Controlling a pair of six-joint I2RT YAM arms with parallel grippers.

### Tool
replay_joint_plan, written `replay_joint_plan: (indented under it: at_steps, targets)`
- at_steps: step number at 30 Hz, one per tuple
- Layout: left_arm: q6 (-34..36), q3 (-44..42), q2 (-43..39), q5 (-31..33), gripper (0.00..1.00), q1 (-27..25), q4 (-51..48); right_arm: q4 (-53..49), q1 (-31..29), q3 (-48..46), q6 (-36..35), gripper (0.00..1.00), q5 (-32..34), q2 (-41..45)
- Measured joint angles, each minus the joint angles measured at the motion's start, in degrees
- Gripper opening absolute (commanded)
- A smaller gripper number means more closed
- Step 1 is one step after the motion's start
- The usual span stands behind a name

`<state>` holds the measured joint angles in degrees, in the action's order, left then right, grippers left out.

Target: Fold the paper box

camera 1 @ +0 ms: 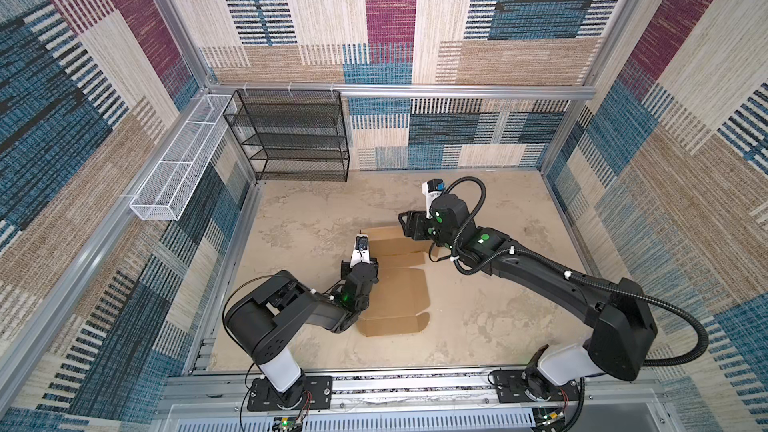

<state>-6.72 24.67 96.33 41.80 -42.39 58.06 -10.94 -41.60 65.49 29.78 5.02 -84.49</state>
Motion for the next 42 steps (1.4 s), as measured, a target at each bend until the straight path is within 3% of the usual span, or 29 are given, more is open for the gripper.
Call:
replay_joint_plan:
  at_steps: [5, 9, 29, 36, 42]
  targets:
    - [0.0, 0.0, 0.0, 0.0, 0.00, 0.0, 0.0, -0.4, 0.9, -3.3, 1.6, 0.89, -5.4, -0.6]
    - [0.0, -0.5, 0.0, -0.1, 0.00, 0.0, 0.2, 0.9, 1.8, -4.5, 2.8, 0.92, -8.0, -2.5]
    - [-0.2, -0.6, 1.2, -0.2, 0.00, -0.1, 1.6, 12.5, 2.1, -5.0, 4.7, 0.89, -18.4, -7.5]
    - [-0.4, -0.4, 0.4, 0.0, 0.00, -0.1, 0.5, 13.2, 2.1, -4.7, 4.9, 0.89, -19.4, -7.8]
    - [-0.6, 0.9, -2.8, 0.3, 0.00, -0.2, -3.2, 12.3, 2.1, -9.0, 4.8, 0.92, -16.4, -3.3]
